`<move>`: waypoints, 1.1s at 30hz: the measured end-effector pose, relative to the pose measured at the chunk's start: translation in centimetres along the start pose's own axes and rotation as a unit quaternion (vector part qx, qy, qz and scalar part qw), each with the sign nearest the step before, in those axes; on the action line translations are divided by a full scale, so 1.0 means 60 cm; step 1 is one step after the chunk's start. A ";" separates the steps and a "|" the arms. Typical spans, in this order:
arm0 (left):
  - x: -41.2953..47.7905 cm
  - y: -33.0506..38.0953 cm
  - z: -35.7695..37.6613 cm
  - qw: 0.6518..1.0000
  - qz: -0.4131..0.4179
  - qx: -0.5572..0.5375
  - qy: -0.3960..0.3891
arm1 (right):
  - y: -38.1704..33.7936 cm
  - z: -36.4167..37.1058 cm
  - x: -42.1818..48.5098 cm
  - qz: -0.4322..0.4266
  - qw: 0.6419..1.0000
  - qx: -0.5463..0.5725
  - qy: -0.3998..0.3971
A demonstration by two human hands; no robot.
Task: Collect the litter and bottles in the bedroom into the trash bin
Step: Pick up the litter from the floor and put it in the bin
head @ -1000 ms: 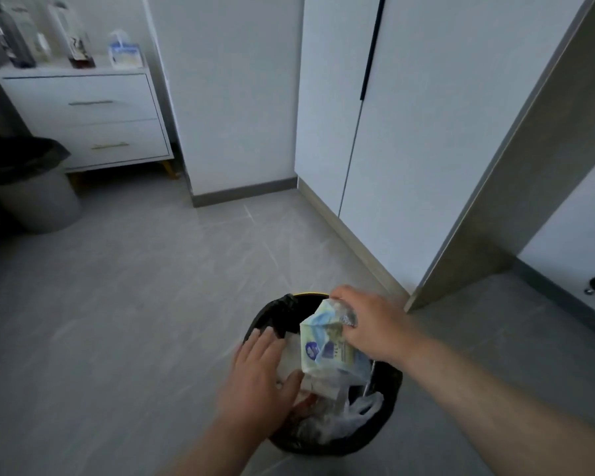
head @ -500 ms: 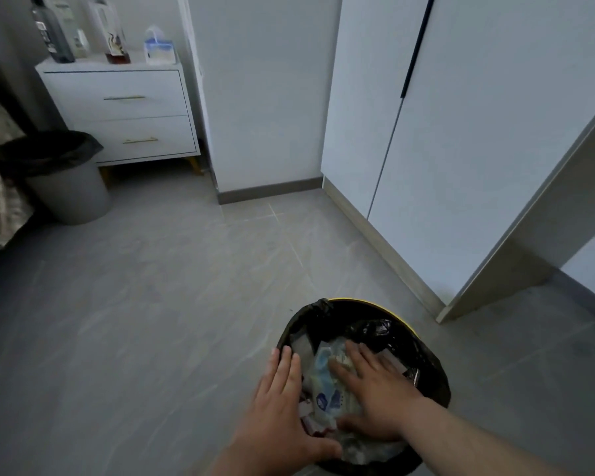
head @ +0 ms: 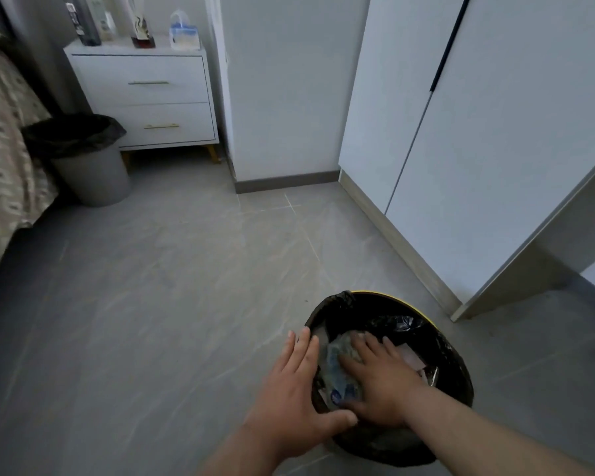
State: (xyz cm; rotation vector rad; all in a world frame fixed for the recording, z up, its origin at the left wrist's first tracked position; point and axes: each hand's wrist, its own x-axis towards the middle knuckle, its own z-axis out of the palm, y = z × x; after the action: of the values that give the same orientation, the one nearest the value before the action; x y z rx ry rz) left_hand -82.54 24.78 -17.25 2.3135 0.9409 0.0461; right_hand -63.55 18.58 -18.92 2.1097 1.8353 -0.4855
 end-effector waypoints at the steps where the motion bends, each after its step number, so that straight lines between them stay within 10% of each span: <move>1: -0.007 -0.006 -0.011 1.000 0.007 -0.003 0.014 | -0.006 -0.017 -0.007 -0.014 0.999 0.002 0.035; 9: -0.165 -0.102 -0.091 0.978 -0.098 -0.061 0.171 | -0.162 -0.132 -0.046 -0.111 0.965 0.134 0.195; 16: -0.409 -0.291 0.061 0.942 -0.323 -0.076 0.055 | -0.354 0.066 -0.058 -0.137 0.981 0.132 -0.038; 23: -0.529 -0.327 0.226 0.919 -0.382 -0.013 -0.095 | -0.386 0.290 -0.135 -0.043 0.958 0.112 -0.260; 27: -0.572 -0.303 0.291 0.864 -0.489 -0.042 -0.114 | -0.407 0.363 -0.202 0.032 0.963 0.153 -0.220; 33: -0.590 -0.298 0.326 0.880 -0.446 0.049 -0.154 | -0.427 0.416 -0.218 0.064 0.970 0.134 -0.192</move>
State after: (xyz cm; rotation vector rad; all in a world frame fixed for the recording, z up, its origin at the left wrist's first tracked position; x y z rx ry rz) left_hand -114.90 1.28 -36.13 1.6782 1.7496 -0.7409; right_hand -91.98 -0.47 -35.67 2.0945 1.4721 -1.0763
